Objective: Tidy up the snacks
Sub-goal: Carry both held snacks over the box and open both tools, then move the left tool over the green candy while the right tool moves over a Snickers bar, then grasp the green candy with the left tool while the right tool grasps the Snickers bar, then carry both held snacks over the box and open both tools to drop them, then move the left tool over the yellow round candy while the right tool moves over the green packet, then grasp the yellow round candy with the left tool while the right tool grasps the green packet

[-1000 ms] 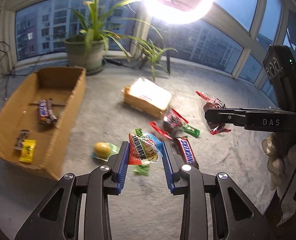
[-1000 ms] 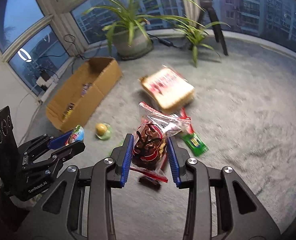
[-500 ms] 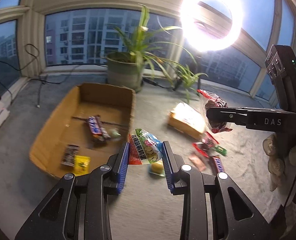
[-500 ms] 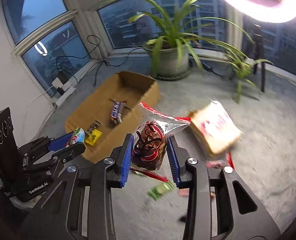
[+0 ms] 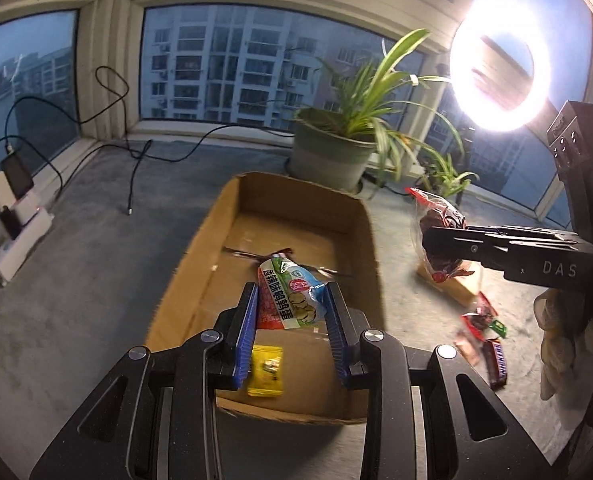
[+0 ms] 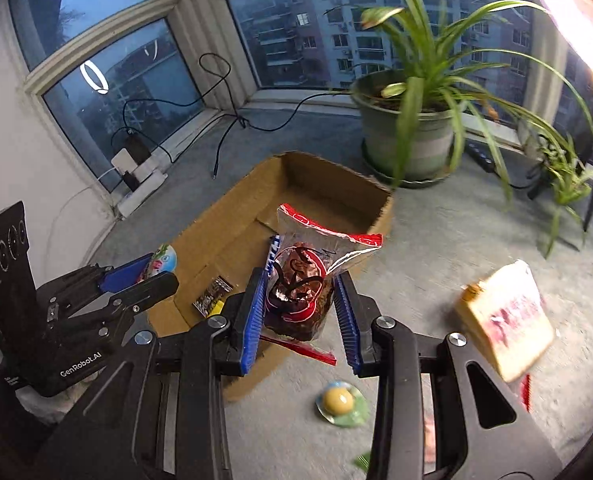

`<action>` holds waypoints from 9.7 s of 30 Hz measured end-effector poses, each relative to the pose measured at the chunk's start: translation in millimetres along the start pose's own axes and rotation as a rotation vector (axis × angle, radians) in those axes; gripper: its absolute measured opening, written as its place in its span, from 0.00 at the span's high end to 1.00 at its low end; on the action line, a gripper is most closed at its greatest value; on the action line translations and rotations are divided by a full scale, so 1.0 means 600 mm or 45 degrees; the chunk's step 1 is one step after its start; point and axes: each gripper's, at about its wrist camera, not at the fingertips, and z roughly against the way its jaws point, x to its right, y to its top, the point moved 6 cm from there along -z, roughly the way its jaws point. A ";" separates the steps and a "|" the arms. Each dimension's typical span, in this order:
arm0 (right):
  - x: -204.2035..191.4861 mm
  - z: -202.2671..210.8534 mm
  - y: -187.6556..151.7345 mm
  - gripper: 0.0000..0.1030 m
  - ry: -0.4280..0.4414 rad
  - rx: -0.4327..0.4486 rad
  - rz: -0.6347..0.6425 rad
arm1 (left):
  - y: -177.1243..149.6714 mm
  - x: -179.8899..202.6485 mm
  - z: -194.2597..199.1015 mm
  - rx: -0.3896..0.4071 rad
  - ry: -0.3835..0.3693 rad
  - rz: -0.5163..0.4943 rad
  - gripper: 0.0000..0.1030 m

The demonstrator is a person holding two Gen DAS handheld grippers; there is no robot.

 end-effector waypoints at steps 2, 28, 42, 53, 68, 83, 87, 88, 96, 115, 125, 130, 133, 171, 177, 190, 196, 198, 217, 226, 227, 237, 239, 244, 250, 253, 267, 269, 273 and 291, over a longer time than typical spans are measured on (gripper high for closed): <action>-0.008 -0.017 0.005 0.66 0.005 -0.012 0.005 | 0.001 -0.008 -0.008 -0.009 0.010 -0.001 0.70; 0.000 -0.004 0.022 0.29 0.003 0.029 0.003 | 0.001 -0.019 -0.016 -0.030 0.051 0.011 0.55; 0.144 0.139 -0.059 0.29 -0.105 0.058 -0.117 | -0.027 0.097 0.012 -0.026 -0.068 -0.044 0.55; 0.251 0.189 -0.191 0.29 -0.192 -0.057 -0.283 | -0.086 0.215 -0.014 -0.125 -0.189 -0.137 0.55; 0.244 0.135 -0.287 0.48 -0.167 -0.176 -0.373 | -0.169 0.314 -0.088 -0.305 -0.266 -0.351 0.67; 0.245 0.092 -0.299 0.54 -0.191 -0.230 -0.371 | -0.188 0.331 -0.122 -0.338 -0.234 -0.486 0.78; 0.242 0.081 -0.301 0.54 -0.198 -0.250 -0.354 | -0.190 0.332 -0.122 -0.331 -0.236 -0.486 0.80; 0.240 0.077 -0.302 0.55 -0.212 -0.258 -0.339 | -0.189 0.332 -0.122 -0.330 -0.238 -0.483 0.80; 0.233 0.073 -0.307 0.67 -0.269 -0.287 -0.258 | -0.187 0.327 -0.123 -0.322 -0.255 -0.443 0.82; 0.249 0.106 -0.309 0.70 -0.264 -0.228 -0.295 | -0.177 0.326 -0.107 -0.294 -0.267 -0.402 0.83; 0.231 0.159 -0.262 0.70 -0.236 -0.117 -0.282 | -0.137 0.304 -0.067 -0.215 -0.264 -0.344 0.83; 0.209 0.175 -0.220 0.70 -0.216 -0.062 -0.240 | -0.110 0.278 -0.046 -0.160 -0.239 -0.311 0.83; 0.193 0.177 -0.195 0.70 -0.199 -0.034 -0.210 | -0.092 0.252 -0.034 -0.129 -0.218 -0.272 0.83; -0.027 -0.052 0.015 0.70 0.030 -0.051 -0.006 | -0.001 -0.029 -0.033 -0.035 0.061 -0.050 0.83; -0.038 -0.080 0.013 0.70 0.045 -0.089 0.010 | 0.000 -0.041 -0.039 -0.047 0.070 -0.035 0.83; -0.012 -0.032 0.016 0.34 0.021 -0.018 -0.023 | 0.000 -0.039 -0.027 -0.039 0.094 -0.006 0.70; 0.037 0.028 0.006 0.21 -0.028 0.032 -0.051 | 0.000 -0.006 -0.007 -0.012 0.061 -0.013 0.70; 0.059 0.049 -0.002 0.21 -0.052 0.038 -0.060 | -0.001 0.009 -0.001 -0.007 0.046 -0.022 0.70; 0.265 0.198 -0.146 0.07 -0.213 0.011 -0.161 | -0.057 0.196 0.001 -0.064 -0.144 -0.074 0.70; 0.302 0.173 -0.211 0.21 -0.164 -0.107 -0.090 | -0.100 0.241 -0.026 -0.126 -0.126 -0.053 0.70; 0.303 0.167 -0.218 0.23 -0.158 -0.122 -0.079 | -0.105 0.243 -0.028 -0.133 -0.123 -0.046 0.70; 0.330 0.104 -0.261 0.42 -0.154 -0.253 0.009 | -0.140 0.235 -0.072 -0.219 -0.040 0.052 0.70; 0.334 0.099 -0.262 0.47 -0.146 -0.260 0.013 | -0.137 0.228 -0.081 -0.216 -0.018 0.074 0.70; 0.343 0.088 -0.263 0.50 -0.127 -0.271 0.018 | -0.131 0.219 -0.105 -0.227 0.042 0.089 0.70; 0.342 0.075 -0.263 0.50 -0.102 -0.286 0.039 | -0.136 0.222 -0.131 -0.246 0.111 0.011 0.70; 0.341 0.073 -0.265 0.52 -0.093 -0.293 0.046 | -0.142 0.221 -0.135 -0.242 0.122 -0.011 0.70; 0.341 0.077 -0.280 0.77 -0.143 -0.311 0.106 | -0.142 0.230 -0.137 -0.203 0.128 -0.104 0.74; 0.339 0.078 -0.281 0.77 -0.154 -0.305 0.110 | -0.143 0.233 -0.137 -0.200 0.127 -0.116 0.75; 0.339 0.084 -0.280 0.77 -0.158 -0.289 0.089 | -0.142 0.237 -0.135 -0.197 0.110 -0.119 0.75; 0.333 0.152 -0.237 0.77 -0.200 -0.168 0.037 | -0.110 0.239 -0.073 -0.105 0.035 -0.085 0.75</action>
